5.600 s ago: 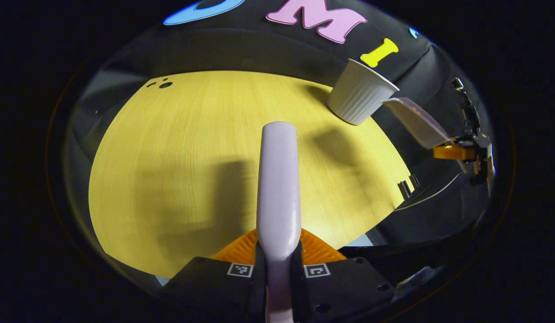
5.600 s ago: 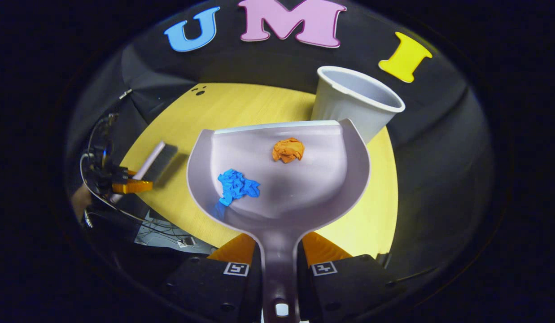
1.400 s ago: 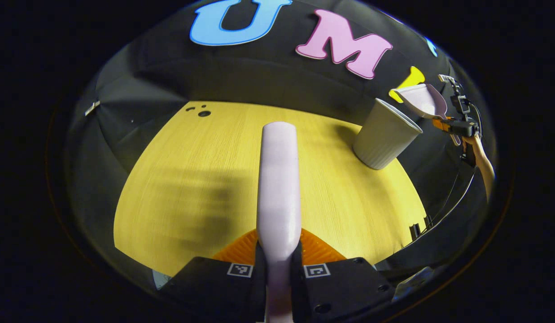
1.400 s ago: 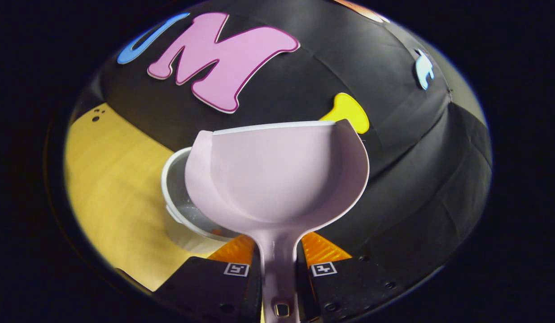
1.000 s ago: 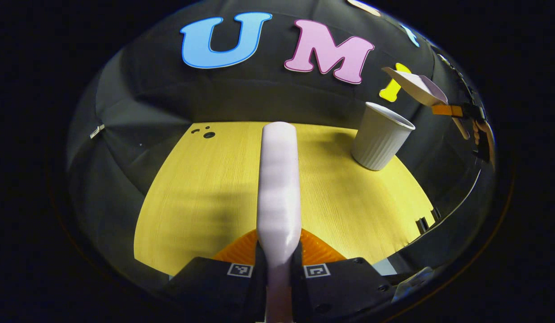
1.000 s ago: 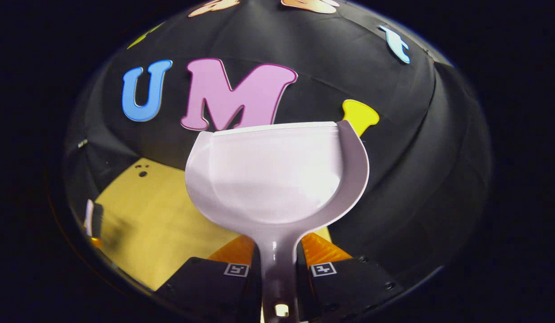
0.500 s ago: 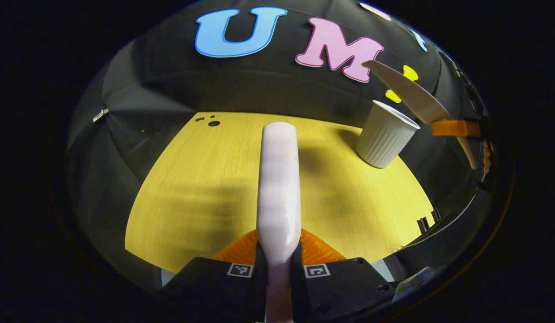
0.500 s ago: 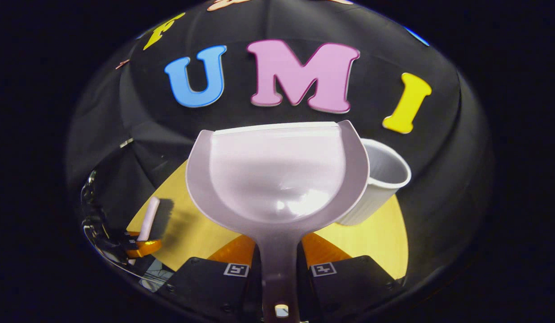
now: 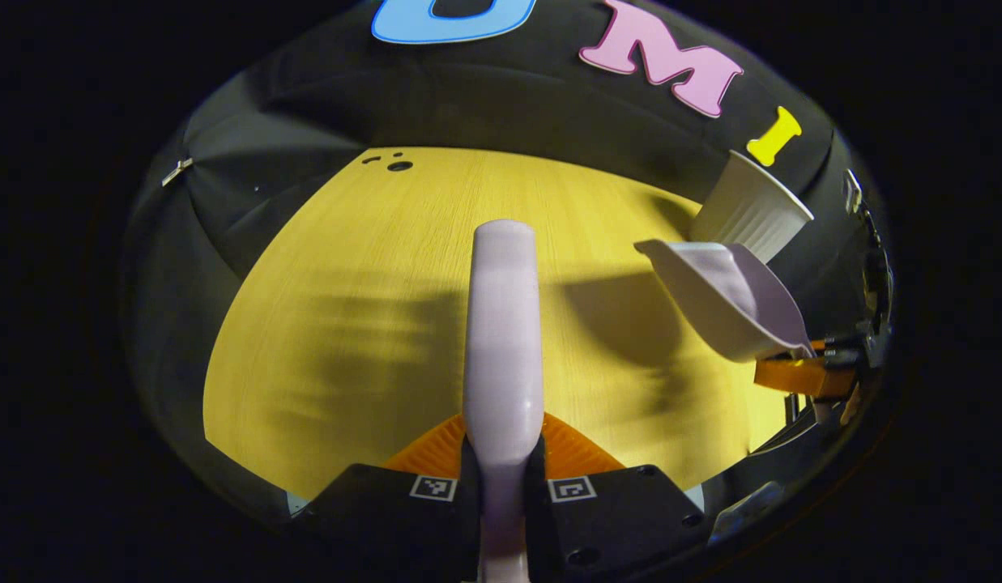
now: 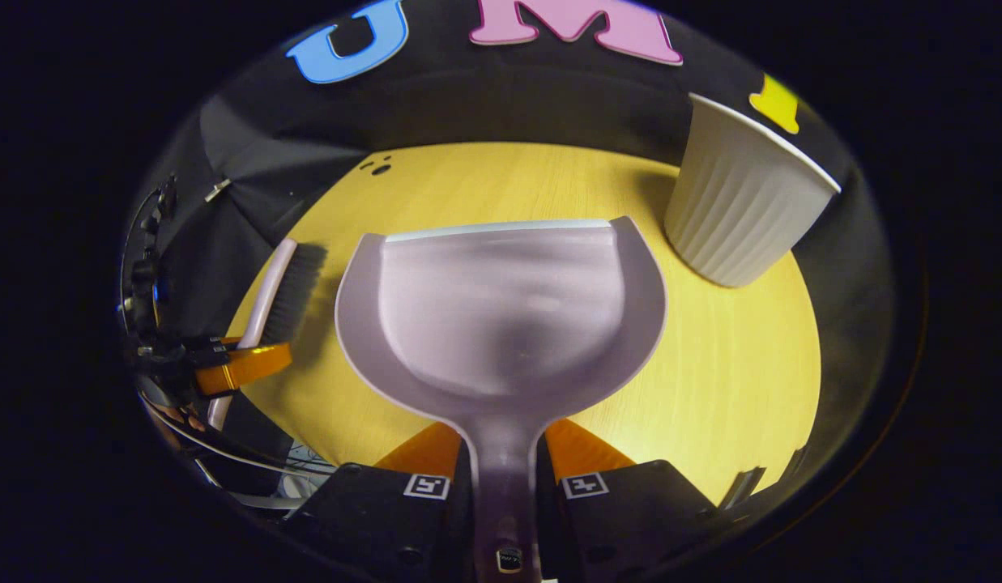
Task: Pick up the small broom and dustpan from the desktop, sweep the trash into the dustpan with the broom, and then empty the trash into the garbage bin.
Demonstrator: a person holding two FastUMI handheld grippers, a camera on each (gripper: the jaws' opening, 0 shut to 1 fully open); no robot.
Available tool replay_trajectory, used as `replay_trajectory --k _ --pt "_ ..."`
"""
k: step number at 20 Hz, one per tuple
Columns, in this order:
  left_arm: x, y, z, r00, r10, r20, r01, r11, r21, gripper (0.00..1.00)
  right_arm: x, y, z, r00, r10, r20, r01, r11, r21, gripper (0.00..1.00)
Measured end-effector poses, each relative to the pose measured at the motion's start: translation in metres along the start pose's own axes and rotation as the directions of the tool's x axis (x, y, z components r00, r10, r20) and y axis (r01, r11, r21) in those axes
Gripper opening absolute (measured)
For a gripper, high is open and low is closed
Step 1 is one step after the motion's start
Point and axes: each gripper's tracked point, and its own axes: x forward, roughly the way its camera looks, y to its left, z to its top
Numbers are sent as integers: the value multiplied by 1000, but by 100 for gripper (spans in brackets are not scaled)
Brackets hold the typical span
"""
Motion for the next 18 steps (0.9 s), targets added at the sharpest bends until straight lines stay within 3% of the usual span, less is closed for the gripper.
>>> replay_trajectory --k 1,3,5,11,15,16,18 --pt "7 0 -1 1000 11 -17 -11 1000 11 27 4 -2 -6 1000 2 -16 -1 1000 19 35" --pt "18 2 -4 998 31 -51 -29 999 36 27 12 -11 -14 999 -13 -44 15 999 45 40" --pt "30 3 -4 995 62 -83 -57 996 68 27 21 -18 -20 998 -18 -57 22 997 72 35" --pt "53 7 -2 981 128 -149 -109 986 127 28 35 -26 -31 992 -57 -114 64 996 58 36" --pt "56 7 -2 974 149 -169 -120 979 167 30 40 -14 -33 990 -6 -139 16 997 74 37" --pt "56 6 -1 974 148 -170 -118 978 174 29 40 -12 -31 990 9 -140 2 997 75 40" --pt "55 1 -3 977 120 -173 -94 984 152 39 38 -3 -28 990 46 -136 -35 996 86 63"
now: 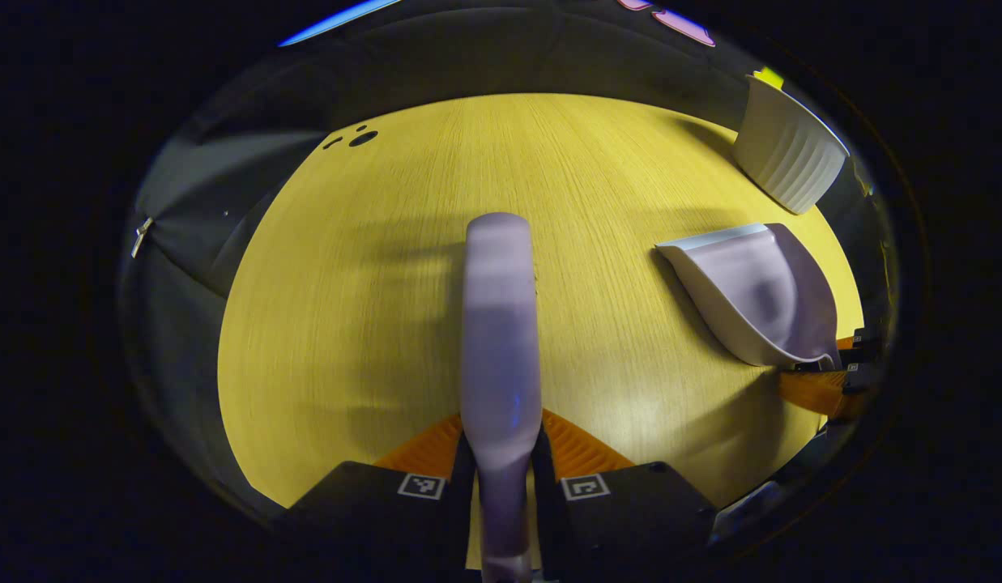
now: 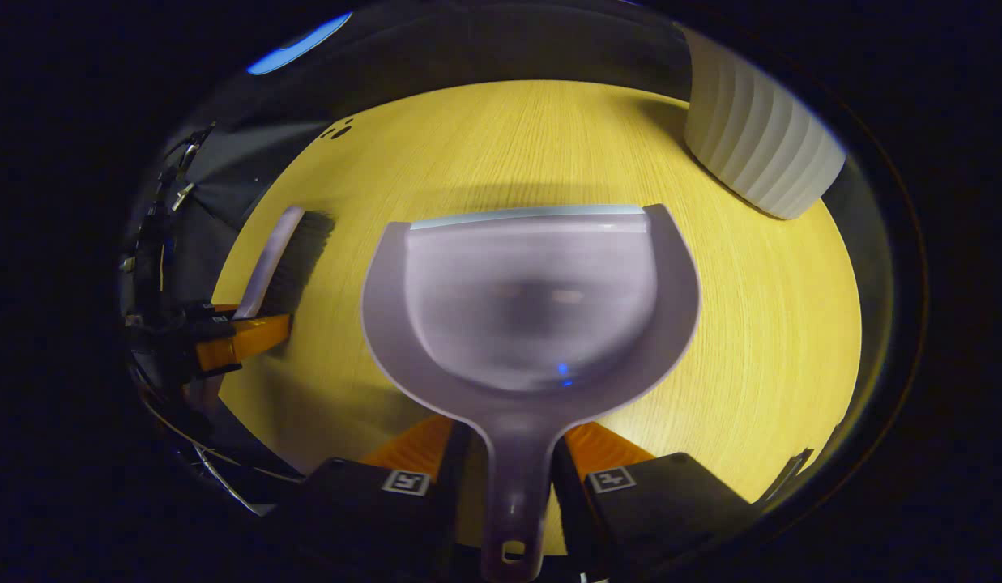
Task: Pick up the small broom and dustpan from the desktop, sweep the trash into the dustpan with the broom, and then empty the trash into the garbage bin.
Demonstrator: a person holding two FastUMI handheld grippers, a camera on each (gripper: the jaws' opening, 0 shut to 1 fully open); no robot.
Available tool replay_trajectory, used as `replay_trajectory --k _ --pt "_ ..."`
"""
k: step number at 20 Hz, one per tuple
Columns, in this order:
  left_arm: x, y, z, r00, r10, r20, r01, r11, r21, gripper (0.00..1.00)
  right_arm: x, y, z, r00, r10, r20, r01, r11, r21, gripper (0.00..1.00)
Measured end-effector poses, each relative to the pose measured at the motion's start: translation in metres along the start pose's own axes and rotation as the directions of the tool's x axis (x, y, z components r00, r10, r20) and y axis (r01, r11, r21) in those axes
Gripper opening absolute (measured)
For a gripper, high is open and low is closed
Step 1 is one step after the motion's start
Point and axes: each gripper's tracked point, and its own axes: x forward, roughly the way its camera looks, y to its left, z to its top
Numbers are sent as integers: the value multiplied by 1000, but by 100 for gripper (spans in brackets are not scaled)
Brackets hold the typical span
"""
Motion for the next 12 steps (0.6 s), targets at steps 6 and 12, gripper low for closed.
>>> replay_trajectory --k 6,12 --pt "-40 2 21 990 6 140 -4 1000 -10 96 -30 -9 17 993 -34 111 34 999 -1 99" --pt "-146 -1 64 880 -20 475 43 998 -39 95 -118 -20 70 906 -111 408 128 992 -16 99"
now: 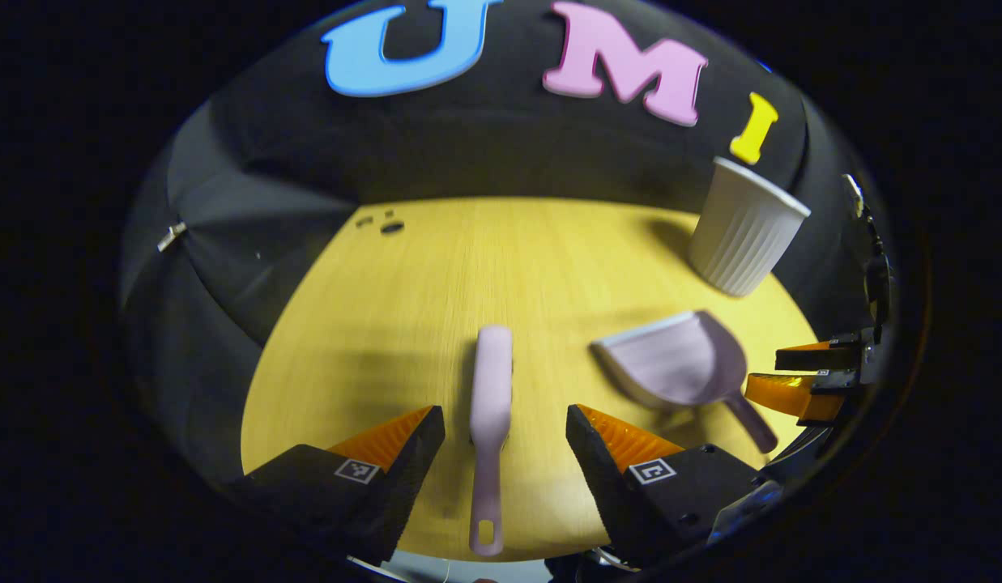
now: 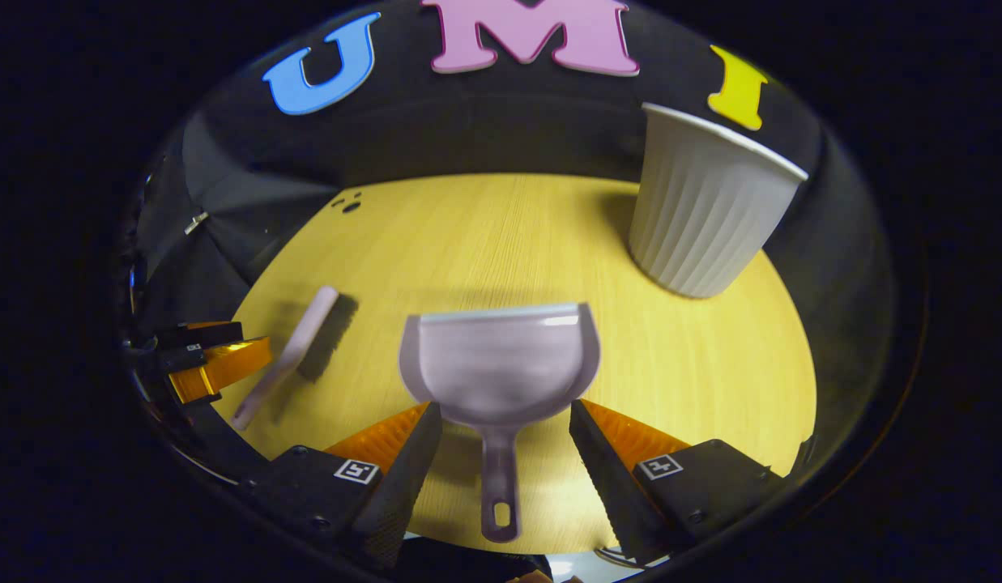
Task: Pick up the small broom and dustpan from the desktop, sweep the trash into the dustpan with the broom, and then empty the trash into the garbage bin.
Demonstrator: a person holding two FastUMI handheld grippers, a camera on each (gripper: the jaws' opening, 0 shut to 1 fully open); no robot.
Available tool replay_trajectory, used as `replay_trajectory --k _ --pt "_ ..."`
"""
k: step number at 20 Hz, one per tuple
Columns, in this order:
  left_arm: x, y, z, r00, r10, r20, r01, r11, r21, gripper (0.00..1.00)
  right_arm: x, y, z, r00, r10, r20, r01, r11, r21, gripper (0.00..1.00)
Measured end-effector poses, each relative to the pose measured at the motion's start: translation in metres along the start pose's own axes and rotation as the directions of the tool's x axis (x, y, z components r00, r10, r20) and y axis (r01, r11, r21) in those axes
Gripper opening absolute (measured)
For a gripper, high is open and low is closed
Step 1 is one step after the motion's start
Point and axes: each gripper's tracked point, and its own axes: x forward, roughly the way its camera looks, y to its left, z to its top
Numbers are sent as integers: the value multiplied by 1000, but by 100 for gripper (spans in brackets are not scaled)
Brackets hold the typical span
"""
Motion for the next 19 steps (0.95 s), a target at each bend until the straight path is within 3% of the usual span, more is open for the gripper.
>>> replay_trajectory --k 2,4,9,12,14,17,19 --pt "-32 4 28 988 11 153 -14 1000 14 95 -28 8 33 991 13 132 -14 1000 7 99" --pt "-74 4 56 958 21 286 -29 999 24 95 -59 21 63 962 45 269 -43 999 -12 99" --pt "-174 -2 76 872 64 486 -67 998 -11 95 -155 48 103 838 110 534 -75 993 -87 99" --pt "-214 -14 55 849 62 525 -50 998 -36 95 -196 55 93 768 133 626 -55 988 -142 99" --pt "-226 -19 30 855 74 514 -47 997 -67 96 -208 60 76 766 148 626 -72 987 -146 98" --pt "-229 -17 -9 878 118 464 -66 990 -127 96 -204 60 32 817 141 559 -84 988 -128 98" --pt "-231 -18 -28 893 134 429 -64 983 -174 96 -207 61 16 830 140 539 -87 989 -122 98"
